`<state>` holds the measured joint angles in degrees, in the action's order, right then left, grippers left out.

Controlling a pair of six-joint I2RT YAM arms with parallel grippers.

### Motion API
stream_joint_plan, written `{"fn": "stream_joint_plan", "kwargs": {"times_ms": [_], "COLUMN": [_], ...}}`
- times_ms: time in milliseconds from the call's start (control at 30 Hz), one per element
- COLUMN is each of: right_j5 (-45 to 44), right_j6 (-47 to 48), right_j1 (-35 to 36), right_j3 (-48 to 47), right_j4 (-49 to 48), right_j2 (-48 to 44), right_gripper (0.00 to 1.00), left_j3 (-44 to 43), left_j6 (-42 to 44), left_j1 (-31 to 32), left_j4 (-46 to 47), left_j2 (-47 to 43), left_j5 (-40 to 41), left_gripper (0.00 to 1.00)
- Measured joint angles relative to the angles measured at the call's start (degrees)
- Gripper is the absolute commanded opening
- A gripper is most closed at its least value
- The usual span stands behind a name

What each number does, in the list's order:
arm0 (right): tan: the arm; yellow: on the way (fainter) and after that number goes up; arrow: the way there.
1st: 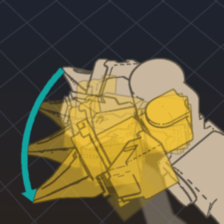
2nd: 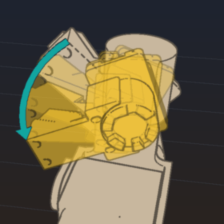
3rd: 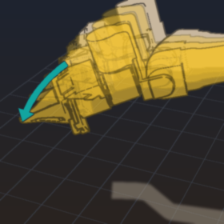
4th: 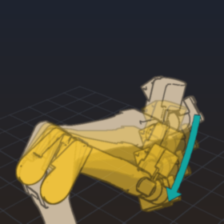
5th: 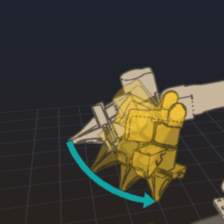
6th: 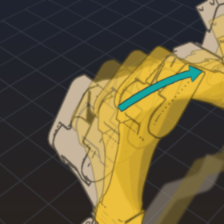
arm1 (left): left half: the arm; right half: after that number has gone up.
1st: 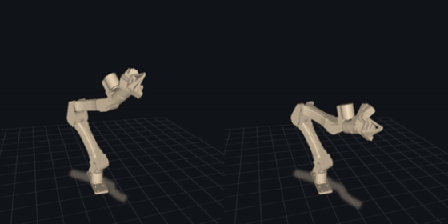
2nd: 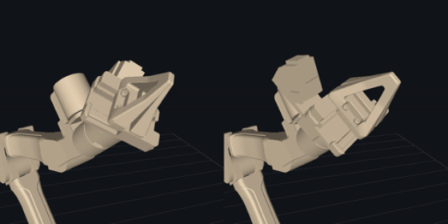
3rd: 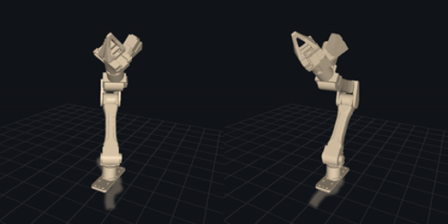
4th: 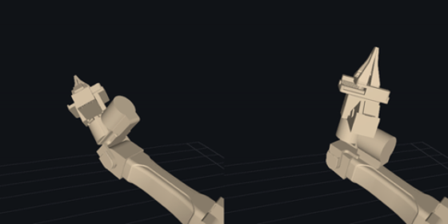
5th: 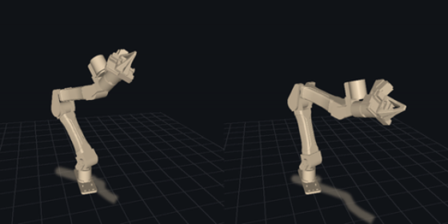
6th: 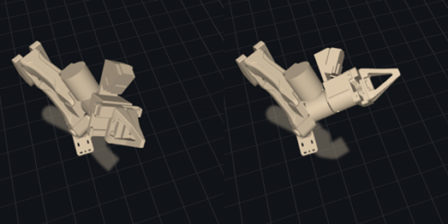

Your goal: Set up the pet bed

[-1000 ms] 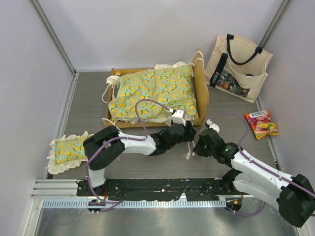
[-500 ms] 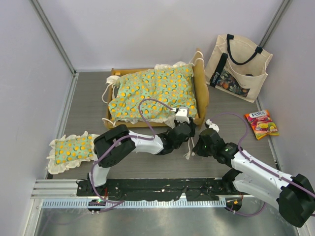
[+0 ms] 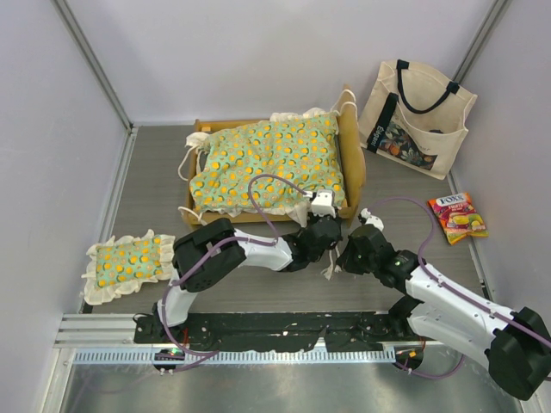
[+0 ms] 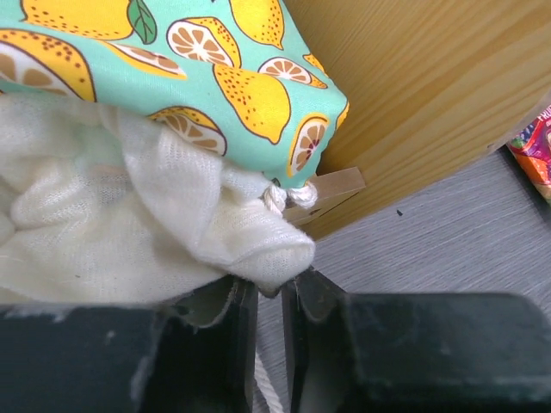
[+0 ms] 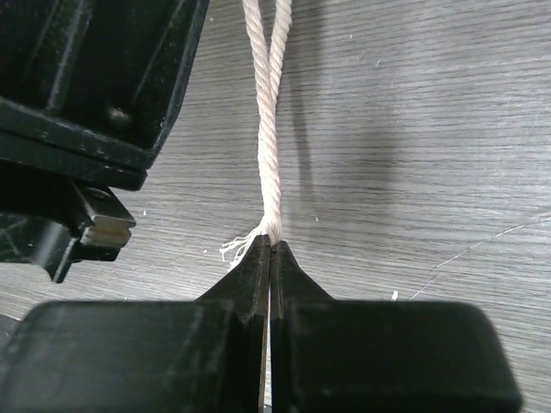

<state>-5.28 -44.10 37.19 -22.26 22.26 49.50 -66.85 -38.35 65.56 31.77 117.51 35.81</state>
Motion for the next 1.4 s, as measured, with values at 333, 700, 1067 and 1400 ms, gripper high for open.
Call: {"fn": "stream_joint_plan", "kwargs": {"times_ms": [333, 700, 1067, 1400], "right_j5": [-0.44, 5.18, 7.96, 1.75], "right_j6": [0.26, 3.45, 2.08, -3.04], "right_j1": [-0.55, -11.8, -14.45, -14.45], "right_j3": [0.0, -0.96, -3.43, -3.43], "right_j4": [0.0, -2.78, -9.46, -15.37], "right_j2": [-0.04, 4.68, 7.5, 8.41], "right_gripper": [0.01, 0.01, 0.01, 0.01], "left_j3": [0.28, 6.27, 7.8, 9.33], "left_j6": [1.68, 2.95, 4.33, 4.37], "left_j1": [0.13, 0.07, 0.07, -0.7], "left_j4": [-0.42, -0.76, -4.7, -7.74], "left_j2": [-0.11, -6.1, -8.61, -12.28], "left_j5": [1.03, -1.73, -9.22, -14.45], "left_gripper": [0.0, 0.0, 0.0, 0.0]}}
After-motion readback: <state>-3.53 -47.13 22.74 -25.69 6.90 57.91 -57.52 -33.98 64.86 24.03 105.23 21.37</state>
